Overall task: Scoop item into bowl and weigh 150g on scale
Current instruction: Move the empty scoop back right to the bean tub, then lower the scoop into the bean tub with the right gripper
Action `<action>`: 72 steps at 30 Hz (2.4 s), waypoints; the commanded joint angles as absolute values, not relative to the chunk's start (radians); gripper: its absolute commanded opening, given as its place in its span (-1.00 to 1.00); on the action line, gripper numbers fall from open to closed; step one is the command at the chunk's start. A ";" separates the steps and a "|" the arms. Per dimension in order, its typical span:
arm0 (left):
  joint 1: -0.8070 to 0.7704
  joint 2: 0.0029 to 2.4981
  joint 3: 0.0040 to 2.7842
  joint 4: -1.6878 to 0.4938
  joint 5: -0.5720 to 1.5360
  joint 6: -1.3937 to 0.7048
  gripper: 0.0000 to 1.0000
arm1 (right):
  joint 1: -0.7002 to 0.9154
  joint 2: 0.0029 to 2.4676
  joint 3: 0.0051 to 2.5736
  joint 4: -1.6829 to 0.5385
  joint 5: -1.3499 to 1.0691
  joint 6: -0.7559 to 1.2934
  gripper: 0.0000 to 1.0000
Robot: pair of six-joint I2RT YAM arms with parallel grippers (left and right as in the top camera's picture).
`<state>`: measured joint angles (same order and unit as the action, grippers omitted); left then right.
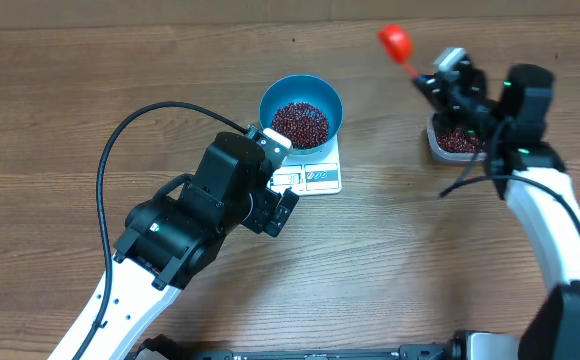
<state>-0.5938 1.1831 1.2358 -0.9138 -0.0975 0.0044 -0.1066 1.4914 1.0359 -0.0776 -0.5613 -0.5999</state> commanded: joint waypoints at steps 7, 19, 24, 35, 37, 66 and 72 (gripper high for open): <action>-0.590 1.190 1.233 -0.912 -0.085 0.020 0.99 | -0.175 1.311 1.035 -0.384 -0.143 -0.543 -0.93; -0.590 1.190 1.233 -0.913 -0.084 0.020 0.99 | -0.175 1.332 1.035 -0.575 -0.040 -0.448 -0.93; -0.590 1.190 1.233 -0.912 -0.085 0.020 0.99 | -0.177 1.356 1.034 -0.616 -0.008 -0.442 -0.93; -0.589 1.190 1.233 -0.912 -0.085 0.020 0.99 | -0.177 1.505 1.034 -0.660 0.038 -0.441 -0.93; -0.589 1.190 1.233 -0.912 -0.085 0.020 0.99 | -0.177 1.536 1.034 -0.658 0.063 -0.441 -0.93; -0.589 1.190 1.233 -0.912 -0.084 0.020 0.99 | -0.222 1.592 1.033 -0.552 0.125 -0.422 -0.93; -0.590 1.190 1.233 -0.912 -0.084 0.020 0.99 | -0.226 1.636 1.033 -0.559 0.072 -0.419 -0.93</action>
<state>-0.5938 1.1831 1.2358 -0.9138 -0.0971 0.0044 -0.2176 1.6009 1.0336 -0.5545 0.1028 -0.4301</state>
